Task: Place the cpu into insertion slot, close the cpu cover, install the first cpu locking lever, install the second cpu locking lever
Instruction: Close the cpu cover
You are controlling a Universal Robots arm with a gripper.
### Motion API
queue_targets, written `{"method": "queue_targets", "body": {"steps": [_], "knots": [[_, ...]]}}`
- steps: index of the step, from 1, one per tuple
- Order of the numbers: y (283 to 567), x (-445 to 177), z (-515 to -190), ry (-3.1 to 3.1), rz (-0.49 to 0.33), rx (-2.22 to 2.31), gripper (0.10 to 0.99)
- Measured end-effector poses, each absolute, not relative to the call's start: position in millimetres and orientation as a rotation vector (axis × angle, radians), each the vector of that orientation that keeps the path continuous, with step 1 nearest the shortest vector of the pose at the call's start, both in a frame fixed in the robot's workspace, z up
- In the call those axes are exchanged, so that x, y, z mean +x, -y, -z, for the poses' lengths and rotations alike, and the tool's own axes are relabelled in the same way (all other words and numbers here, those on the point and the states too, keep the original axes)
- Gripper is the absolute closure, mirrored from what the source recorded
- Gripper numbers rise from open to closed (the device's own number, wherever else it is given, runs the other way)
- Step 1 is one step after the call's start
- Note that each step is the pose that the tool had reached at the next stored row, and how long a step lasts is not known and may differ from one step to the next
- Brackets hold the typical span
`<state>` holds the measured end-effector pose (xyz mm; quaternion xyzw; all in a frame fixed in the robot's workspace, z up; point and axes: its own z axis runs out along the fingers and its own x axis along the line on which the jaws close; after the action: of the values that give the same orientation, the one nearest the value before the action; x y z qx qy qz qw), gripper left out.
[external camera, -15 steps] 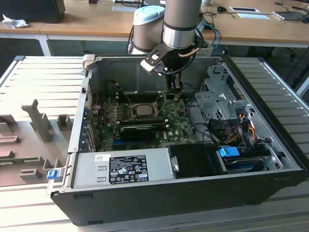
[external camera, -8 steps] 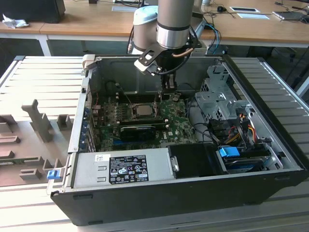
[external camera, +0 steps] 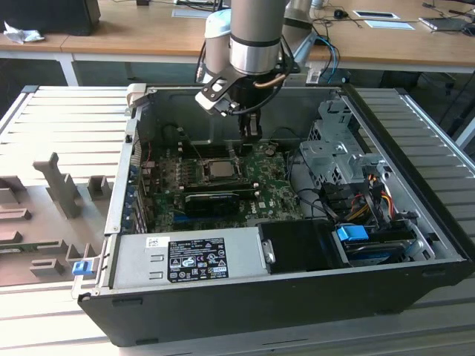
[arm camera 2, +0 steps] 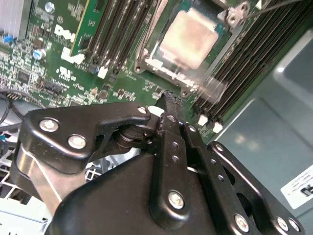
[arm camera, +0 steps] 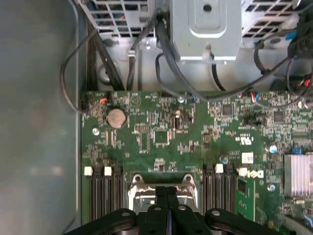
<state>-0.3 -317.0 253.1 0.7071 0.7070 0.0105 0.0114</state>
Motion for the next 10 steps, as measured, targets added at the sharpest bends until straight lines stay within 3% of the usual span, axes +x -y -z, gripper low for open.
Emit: {"method": "queue_targets", "body": {"steps": [10], "knots": [[316.9, -21.1, -251.7, -2.205, -0.033, 2.205, 0.980]]}}
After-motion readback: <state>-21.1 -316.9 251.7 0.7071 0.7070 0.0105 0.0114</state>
